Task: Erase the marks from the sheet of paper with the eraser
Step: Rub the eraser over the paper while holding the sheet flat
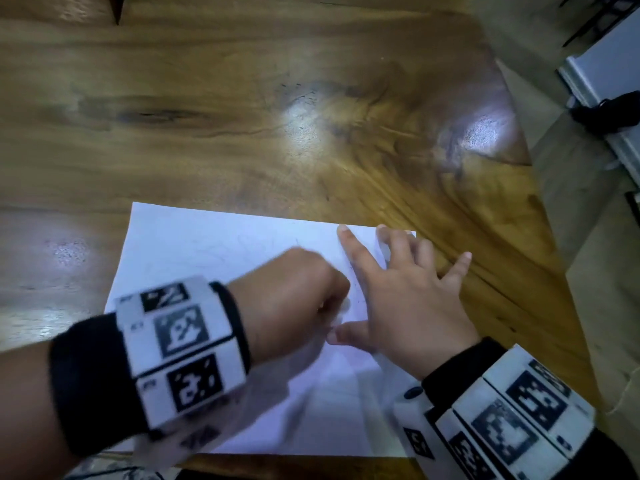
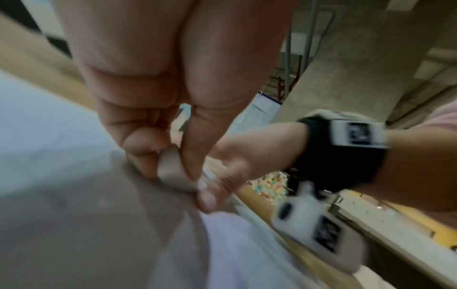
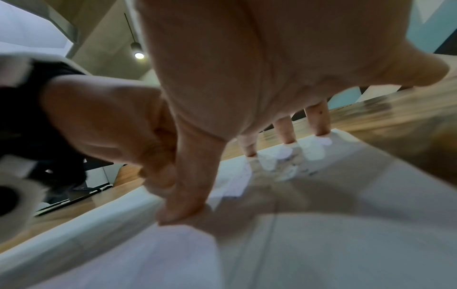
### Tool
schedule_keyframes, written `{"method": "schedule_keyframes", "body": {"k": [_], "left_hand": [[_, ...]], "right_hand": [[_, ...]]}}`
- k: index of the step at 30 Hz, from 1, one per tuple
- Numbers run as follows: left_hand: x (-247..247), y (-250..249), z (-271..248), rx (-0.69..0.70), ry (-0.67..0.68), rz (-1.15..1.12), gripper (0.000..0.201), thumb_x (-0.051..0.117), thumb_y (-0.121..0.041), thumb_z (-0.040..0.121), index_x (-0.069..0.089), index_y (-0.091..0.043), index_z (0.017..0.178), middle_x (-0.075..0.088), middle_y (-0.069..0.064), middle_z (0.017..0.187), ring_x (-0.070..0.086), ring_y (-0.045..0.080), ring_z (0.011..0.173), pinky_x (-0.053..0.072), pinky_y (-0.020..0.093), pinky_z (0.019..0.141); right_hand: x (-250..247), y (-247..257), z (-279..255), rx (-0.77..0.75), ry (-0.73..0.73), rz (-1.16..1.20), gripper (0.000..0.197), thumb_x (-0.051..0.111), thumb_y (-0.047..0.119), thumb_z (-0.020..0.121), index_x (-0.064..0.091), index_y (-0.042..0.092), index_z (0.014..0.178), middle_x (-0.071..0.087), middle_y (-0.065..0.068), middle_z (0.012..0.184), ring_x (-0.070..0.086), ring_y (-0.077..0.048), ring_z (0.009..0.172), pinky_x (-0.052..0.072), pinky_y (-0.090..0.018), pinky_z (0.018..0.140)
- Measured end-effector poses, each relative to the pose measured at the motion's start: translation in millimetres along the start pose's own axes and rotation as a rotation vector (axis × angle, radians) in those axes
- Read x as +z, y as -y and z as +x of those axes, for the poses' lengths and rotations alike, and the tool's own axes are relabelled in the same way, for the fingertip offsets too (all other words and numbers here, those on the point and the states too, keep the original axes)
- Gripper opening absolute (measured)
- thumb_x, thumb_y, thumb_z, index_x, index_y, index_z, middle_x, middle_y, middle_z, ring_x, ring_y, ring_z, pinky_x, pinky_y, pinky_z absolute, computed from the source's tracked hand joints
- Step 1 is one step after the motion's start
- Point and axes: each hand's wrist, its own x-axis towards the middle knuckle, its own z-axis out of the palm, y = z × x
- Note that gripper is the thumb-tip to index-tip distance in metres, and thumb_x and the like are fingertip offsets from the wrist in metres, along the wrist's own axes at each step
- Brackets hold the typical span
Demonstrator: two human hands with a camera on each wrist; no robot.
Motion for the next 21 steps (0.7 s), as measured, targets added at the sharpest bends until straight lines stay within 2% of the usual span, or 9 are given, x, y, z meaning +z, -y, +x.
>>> {"method": "schedule_keyframes", "body": {"k": [2,4,7,11,13,16,18,20,21], "left_hand": [[-0.9,2.4,-1.6,-0.008,0.039,-0.025,0.009,0.057,-0.017,0.078,0.065,-0.016,0.076,0.058,0.001,0.076,0.049,0.015,0.071,0.028,0.022,0.062],[-12.5,12.0,13.8,-0.063,-0.063,0.029,0.011,0.058,-0.011,0.076,0.067,-0.016,0.08,0.062,0.002,0.077,0.053,0.019,0.074,0.023,0.02,0.057],[-21.2,19.3,26.6,-0.131,-0.221,0.062,0.005,0.06,-0.012,0.078,0.065,-0.013,0.08,0.055,0.002,0.072,0.045,0.018,0.068,0.023,0.025,0.054],[1.8,4.9,-6.8,0.04,-0.062,-0.018,0.02,0.046,-0.025,0.073,0.061,-0.014,0.065,0.049,0.001,0.067,0.048,0.021,0.064,0.031,0.026,0.06],[3.2,6.4,-9.2,0.035,0.0,-0.038,0.013,0.055,-0.023,0.077,0.065,-0.016,0.072,0.05,-0.002,0.071,0.048,0.016,0.066,0.033,0.024,0.062],[-10.9,16.7,13.8,-0.02,-0.104,0.023,0.006,0.063,-0.014,0.074,0.068,-0.015,0.078,0.048,-0.006,0.067,0.044,0.014,0.068,0.024,0.022,0.057],[-14.5,17.7,24.7,-0.047,-0.197,0.022,0.002,0.064,-0.013,0.075,0.066,-0.014,0.076,0.043,-0.01,0.061,0.043,0.015,0.067,0.027,0.022,0.052],[-5.2,13.0,18.3,-0.034,-0.185,0.002,0.007,0.06,-0.013,0.076,0.064,-0.015,0.071,0.038,-0.011,0.058,0.042,0.017,0.064,0.026,0.016,0.051],[2.7,9.4,9.4,-0.005,-0.149,-0.022,0.01,0.057,-0.015,0.076,0.063,-0.016,0.068,0.04,-0.008,0.057,0.043,0.018,0.062,0.028,0.02,0.052]], "right_hand": [[0.3,0.3,0.5,0.0,0.01,0.0,0.116,0.057,0.078,0.058,-0.022,0.049,0.137,-0.009,0.003,0.15,-0.007,-0.027,0.138,-0.002,-0.075,0.1],[-0.1,0.8,0.6,-0.002,0.015,-0.007,0.116,0.057,0.078,0.059,-0.023,0.049,0.137,-0.009,0.002,0.151,-0.007,-0.027,0.138,-0.002,-0.075,0.1],[-0.7,-0.1,-0.2,-0.009,0.015,-0.012,0.117,0.058,0.078,0.059,-0.024,0.049,0.137,-0.01,0.002,0.151,-0.008,-0.027,0.139,-0.002,-0.075,0.1],[-0.3,-2.4,0.7,-0.028,0.034,-0.001,0.125,0.064,0.076,0.055,-0.027,0.048,0.136,-0.013,0.003,0.15,-0.012,-0.028,0.138,-0.002,-0.074,0.101],[-0.1,-2.7,1.5,-0.033,0.033,0.002,0.126,0.066,0.075,0.053,-0.026,0.048,0.136,-0.013,0.003,0.149,-0.013,-0.027,0.138,-0.004,-0.073,0.101],[0.4,-3.2,1.0,-0.035,0.019,0.003,0.126,0.065,0.076,0.052,-0.024,0.049,0.136,-0.011,0.004,0.148,-0.012,-0.026,0.138,-0.004,-0.073,0.102],[0.8,-4.2,-0.4,-0.034,0.016,0.01,0.126,0.065,0.077,0.051,-0.024,0.05,0.136,-0.011,0.005,0.148,-0.011,-0.025,0.138,-0.003,-0.073,0.102],[1.0,-4.9,-0.5,-0.031,0.015,0.023,0.126,0.065,0.076,0.051,-0.024,0.049,0.136,-0.011,0.007,0.146,-0.011,-0.024,0.137,-0.004,-0.073,0.102],[1.1,-4.8,-0.4,-0.03,0.015,0.028,0.126,0.066,0.076,0.051,-0.024,0.049,0.136,-0.012,0.008,0.145,-0.012,-0.023,0.137,-0.004,-0.073,0.102]]}}
